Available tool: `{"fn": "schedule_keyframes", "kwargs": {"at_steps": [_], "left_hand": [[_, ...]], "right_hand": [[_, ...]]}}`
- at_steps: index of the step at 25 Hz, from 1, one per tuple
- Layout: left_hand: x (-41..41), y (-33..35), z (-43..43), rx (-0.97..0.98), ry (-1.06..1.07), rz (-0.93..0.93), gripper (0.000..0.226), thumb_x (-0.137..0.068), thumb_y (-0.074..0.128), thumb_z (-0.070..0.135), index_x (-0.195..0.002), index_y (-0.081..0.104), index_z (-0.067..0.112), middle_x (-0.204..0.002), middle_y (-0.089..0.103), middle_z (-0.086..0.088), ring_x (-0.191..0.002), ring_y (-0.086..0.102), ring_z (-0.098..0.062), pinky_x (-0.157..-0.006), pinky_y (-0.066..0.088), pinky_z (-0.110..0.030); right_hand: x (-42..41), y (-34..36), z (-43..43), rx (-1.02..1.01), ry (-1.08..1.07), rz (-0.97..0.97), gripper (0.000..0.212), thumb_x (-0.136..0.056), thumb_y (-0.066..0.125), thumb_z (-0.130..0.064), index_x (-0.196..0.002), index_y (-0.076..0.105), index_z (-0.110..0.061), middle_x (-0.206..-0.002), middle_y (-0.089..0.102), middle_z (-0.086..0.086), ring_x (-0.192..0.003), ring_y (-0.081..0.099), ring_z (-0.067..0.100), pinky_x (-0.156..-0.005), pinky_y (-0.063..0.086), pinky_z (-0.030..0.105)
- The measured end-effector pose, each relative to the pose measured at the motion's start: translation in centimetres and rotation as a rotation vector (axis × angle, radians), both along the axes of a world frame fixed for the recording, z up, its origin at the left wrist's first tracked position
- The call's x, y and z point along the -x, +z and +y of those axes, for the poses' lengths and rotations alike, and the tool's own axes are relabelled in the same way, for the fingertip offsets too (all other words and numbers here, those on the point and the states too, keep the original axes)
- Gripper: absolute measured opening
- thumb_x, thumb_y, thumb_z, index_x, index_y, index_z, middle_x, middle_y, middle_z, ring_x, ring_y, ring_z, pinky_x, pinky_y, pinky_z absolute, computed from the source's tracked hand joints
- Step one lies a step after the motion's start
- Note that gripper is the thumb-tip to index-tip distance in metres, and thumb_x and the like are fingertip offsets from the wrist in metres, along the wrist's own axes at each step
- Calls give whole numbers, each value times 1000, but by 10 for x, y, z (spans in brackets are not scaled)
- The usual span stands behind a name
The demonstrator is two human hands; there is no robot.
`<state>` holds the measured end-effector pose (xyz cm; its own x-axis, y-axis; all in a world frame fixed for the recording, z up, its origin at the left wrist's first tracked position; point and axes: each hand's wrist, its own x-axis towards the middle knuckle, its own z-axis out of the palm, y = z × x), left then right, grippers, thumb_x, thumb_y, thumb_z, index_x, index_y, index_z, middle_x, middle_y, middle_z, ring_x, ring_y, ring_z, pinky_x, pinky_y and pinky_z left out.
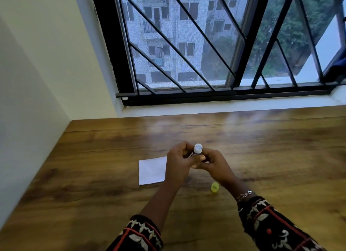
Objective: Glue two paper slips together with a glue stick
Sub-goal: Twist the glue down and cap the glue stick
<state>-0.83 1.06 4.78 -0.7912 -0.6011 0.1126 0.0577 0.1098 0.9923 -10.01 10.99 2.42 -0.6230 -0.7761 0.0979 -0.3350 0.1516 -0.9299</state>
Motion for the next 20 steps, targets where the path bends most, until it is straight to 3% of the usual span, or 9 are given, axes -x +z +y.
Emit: {"fn": "schedule_keyframes", "kwargs": {"at_steps": [3,9,15,20], "left_hand": [[0,-1,2,4,13,-13,20,-69,74,-2,-85,63,-6,-84,66,-33,-81,64,-47,-76,53,-60],[0,-5,1,19,-1,-27,16,-70,74,-1,-77,63,9,-78,68,-15,-74,64,-27,-75,54,-53],[0,-10,2,-30,28,-55,23,-67,75,-3,-85,62,-8,-90,68,-29,-81,63,-29,-81,54,-57],[1,-12,4,-40,28,-76,21,-68,74,-4,-85,62,-7,-94,68,-30,-88,66,-41,-84,52,-59]], "right_hand": [[0,-1,-1,-36,-30,40,31,-65,76,-5,-93,63,-3,-82,66,16,-73,58,25,-65,47,32],[3,-9,14,-196,1,185,37,-70,75,-14,-103,60,-8,-98,65,11,-88,58,25,-78,48,35],[20,-2,46,-381,-34,376,30,-77,67,-6,-106,62,-13,-111,63,4,-100,54,13,-85,40,22],[20,-7,60,-638,156,433,46,-77,58,5,-115,58,-21,-124,56,-4,-112,51,13,-87,40,19]]}}
